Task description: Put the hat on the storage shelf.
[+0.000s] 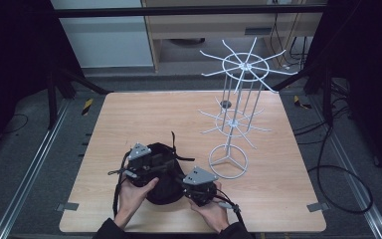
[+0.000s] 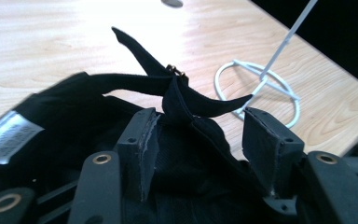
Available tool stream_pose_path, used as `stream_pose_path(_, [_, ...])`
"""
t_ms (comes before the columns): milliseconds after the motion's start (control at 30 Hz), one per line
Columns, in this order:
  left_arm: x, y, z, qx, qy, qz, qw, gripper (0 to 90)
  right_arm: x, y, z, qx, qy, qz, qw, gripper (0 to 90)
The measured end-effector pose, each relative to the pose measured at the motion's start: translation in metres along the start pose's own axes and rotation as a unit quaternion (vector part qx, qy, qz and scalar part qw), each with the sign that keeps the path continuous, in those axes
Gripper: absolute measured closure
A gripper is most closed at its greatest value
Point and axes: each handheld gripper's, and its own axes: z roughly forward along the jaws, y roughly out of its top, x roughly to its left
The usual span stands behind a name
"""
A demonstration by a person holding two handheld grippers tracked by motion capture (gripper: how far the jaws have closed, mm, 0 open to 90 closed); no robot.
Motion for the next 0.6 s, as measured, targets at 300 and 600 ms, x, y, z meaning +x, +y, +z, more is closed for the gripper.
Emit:
stream_pose_path(300, [0.0017,-0.0050,0.0129,0.024,-0.009,-0.027,0.9993,62.9,0.0010,-0.0009,0.0017,0.006,0.005,-0.009,0.9999,81.7])
stream_pose_path(600, [-0.0014,-0.0066,0.0101,0.014,-0.026,-0.030,0.9991,82.4,0.0008,0.0008,0.0007,0.005,0.025,0.001,0.9997,71.3])
